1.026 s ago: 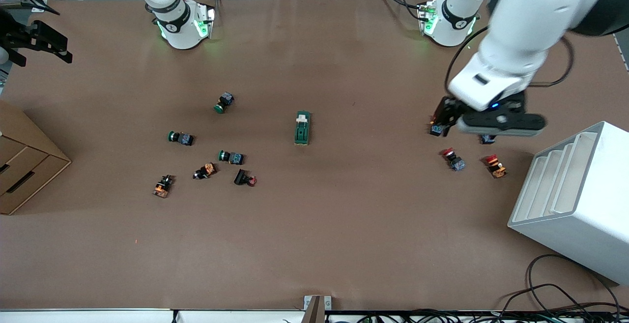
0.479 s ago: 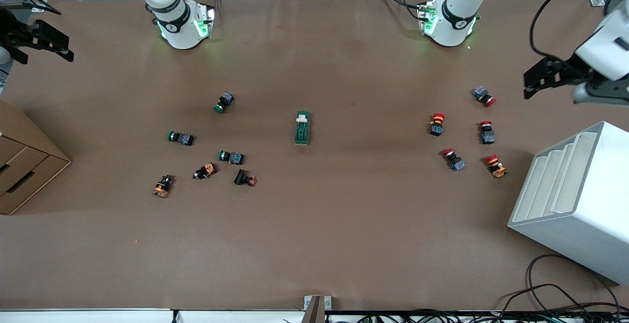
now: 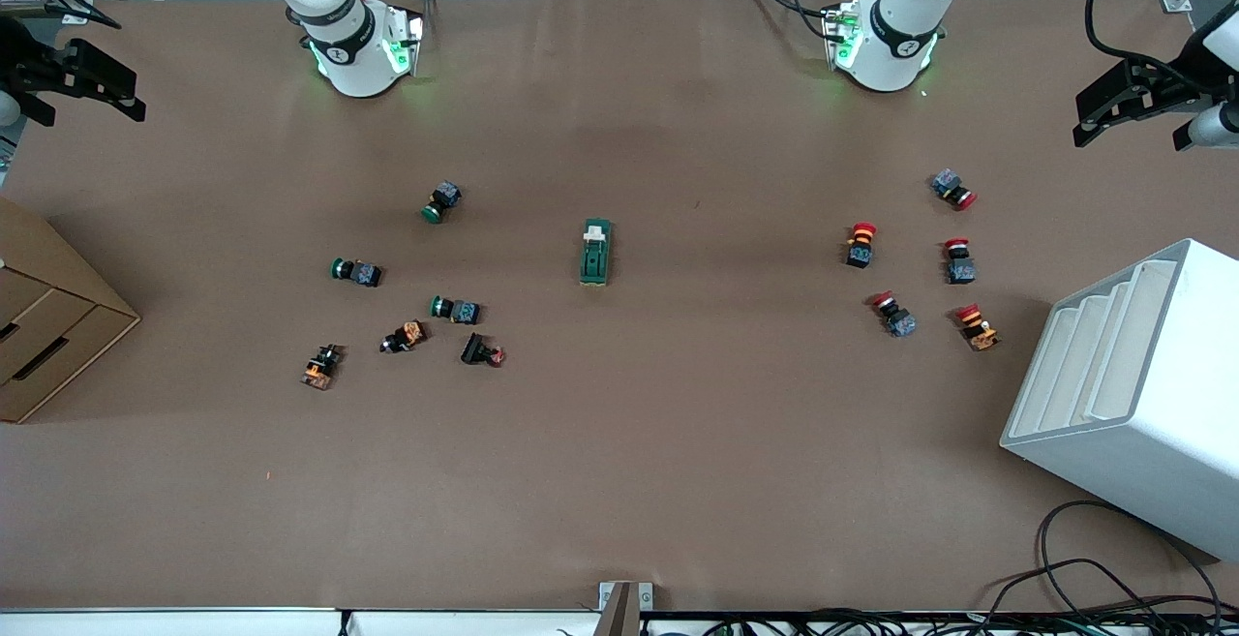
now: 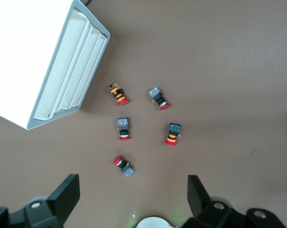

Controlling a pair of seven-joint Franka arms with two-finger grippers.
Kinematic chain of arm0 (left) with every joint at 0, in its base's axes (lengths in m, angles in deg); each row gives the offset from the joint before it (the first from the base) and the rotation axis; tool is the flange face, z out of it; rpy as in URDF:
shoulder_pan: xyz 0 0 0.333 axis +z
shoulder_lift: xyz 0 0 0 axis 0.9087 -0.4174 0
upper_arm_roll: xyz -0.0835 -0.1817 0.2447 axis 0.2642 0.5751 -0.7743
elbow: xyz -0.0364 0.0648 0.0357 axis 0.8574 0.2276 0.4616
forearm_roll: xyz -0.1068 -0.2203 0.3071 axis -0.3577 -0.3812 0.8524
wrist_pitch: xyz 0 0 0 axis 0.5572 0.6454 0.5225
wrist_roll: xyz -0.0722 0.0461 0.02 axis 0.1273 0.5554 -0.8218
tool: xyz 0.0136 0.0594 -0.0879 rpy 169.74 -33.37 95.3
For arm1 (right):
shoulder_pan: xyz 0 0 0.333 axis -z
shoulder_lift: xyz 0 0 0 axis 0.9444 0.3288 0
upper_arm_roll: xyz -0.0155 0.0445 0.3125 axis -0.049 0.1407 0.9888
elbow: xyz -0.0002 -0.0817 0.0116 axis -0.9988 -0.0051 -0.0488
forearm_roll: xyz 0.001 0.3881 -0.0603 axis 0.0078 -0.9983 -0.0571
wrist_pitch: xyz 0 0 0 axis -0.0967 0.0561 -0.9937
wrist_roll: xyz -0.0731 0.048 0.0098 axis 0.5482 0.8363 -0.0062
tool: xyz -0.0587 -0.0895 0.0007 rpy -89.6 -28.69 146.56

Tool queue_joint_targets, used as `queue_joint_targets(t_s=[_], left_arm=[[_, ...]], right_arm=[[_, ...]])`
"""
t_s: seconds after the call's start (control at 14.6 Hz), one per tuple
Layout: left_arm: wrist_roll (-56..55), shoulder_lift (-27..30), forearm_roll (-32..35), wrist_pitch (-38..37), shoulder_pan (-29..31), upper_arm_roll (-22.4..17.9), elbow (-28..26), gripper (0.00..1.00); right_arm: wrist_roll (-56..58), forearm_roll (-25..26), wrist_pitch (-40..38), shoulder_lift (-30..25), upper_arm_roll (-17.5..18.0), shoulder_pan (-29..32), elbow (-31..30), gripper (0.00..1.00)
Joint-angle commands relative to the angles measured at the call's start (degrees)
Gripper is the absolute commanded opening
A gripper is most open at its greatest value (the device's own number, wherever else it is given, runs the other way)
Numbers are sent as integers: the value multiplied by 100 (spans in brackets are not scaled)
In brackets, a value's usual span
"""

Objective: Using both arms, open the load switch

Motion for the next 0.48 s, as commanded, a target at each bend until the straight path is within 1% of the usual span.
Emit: queue_joint_targets(t_s=[0.0,0.21,0.41], left_arm=[[62,223,-115,-9,34,38,-303,100],[62,416,-167,53,34,73,-593,100],[80,478,-168,53,26,82,-620,100]], right_arm=[[-26,35,-12,-151,35,-13,-113,100],[-26,88,40,-142,26,-4,-104,100],[-26,88,-21,-142,17,5,-122,100]])
